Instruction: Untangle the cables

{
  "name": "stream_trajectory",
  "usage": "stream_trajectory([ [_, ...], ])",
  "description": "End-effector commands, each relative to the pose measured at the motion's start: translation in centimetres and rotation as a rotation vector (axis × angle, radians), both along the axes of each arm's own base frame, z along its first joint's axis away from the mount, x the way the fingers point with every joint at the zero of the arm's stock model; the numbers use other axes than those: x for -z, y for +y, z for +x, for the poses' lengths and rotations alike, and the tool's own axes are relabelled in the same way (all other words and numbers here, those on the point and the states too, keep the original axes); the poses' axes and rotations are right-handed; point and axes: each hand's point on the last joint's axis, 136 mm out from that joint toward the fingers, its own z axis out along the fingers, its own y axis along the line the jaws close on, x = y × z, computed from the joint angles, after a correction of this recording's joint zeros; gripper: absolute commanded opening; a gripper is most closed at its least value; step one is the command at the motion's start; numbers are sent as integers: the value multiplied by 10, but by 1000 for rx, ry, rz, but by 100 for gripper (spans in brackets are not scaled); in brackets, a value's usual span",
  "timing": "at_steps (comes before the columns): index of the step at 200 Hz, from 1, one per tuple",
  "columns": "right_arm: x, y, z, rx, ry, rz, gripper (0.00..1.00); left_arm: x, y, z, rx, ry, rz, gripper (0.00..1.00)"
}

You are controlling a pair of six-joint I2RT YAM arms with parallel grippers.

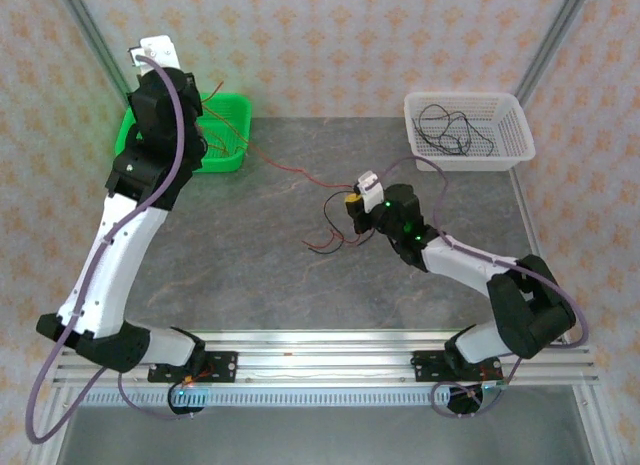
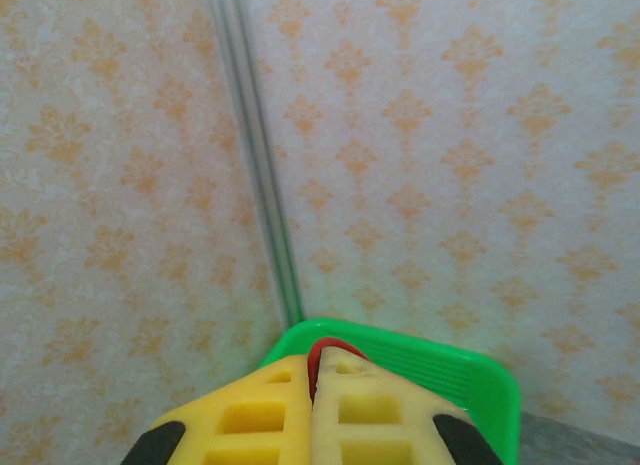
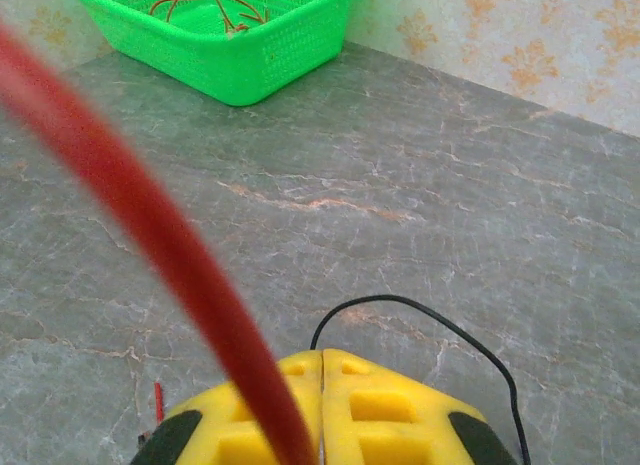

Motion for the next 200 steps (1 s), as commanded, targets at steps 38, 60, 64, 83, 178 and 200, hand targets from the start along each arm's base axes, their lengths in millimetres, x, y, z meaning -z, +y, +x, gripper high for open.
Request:
stream_trajectory([
  [38,14,-23,-9,115,73,19,0,-27,45,8,-88,-78,13,0],
  [60,17,-27,-14,129,87,26,0,-26,58,20,-115,-79,14,0],
  [64,19,-28,-14,132,92,23,0,-26,60,23,-118,-78,14,0],
  [83,22,-32,-17,150,104,23,0,-26,74,35,-140,-83,6,0],
  [178,-3,-27,-32,134,112,109,0,28,94,131,-27,-41,-16,0],
  [200,-8,-27,-38,135,112,120,0,45,100,150,-21,-29,-23,0],
])
